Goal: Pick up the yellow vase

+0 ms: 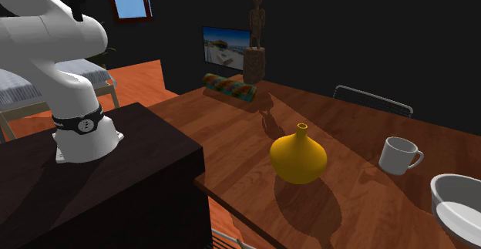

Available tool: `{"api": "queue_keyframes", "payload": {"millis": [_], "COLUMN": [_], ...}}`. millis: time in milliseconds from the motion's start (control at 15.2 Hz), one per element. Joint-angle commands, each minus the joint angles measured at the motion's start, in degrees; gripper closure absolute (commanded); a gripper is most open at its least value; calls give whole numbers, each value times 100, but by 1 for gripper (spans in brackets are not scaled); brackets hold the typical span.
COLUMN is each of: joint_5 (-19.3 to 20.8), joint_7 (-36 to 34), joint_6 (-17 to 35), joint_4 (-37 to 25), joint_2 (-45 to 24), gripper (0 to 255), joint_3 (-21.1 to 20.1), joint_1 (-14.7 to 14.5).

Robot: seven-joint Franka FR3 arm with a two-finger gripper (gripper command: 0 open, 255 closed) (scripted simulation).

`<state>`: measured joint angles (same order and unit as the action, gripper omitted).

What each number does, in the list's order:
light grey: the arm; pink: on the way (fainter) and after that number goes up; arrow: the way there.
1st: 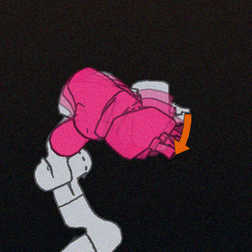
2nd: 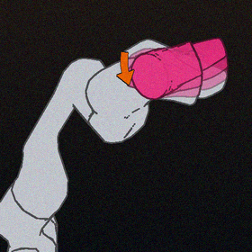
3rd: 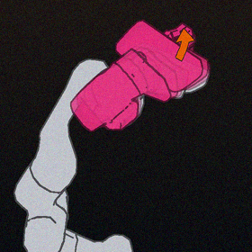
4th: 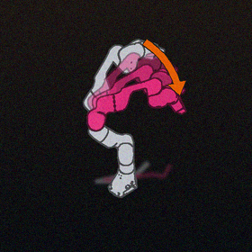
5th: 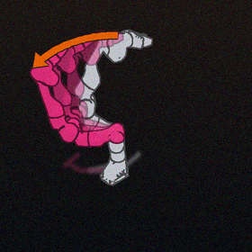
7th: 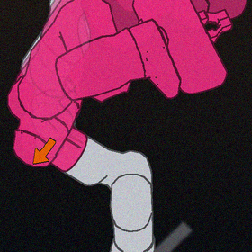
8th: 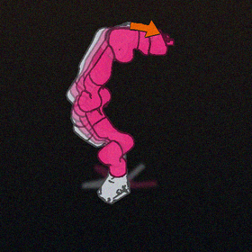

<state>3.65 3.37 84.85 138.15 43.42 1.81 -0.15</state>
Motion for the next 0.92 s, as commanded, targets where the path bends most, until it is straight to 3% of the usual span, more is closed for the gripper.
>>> {"api": "queue_keyframes", "payload": {"millis": [0, 858], "joint_5": [0, -908], "joint_7": [0, -1292], "joint_6": [0, 1606], "joint_4": [0, 40], "joint_2": [0, -1592], "gripper": [0, 0], "joint_3": [0, -1173], "joint_1": [0, -581]}}
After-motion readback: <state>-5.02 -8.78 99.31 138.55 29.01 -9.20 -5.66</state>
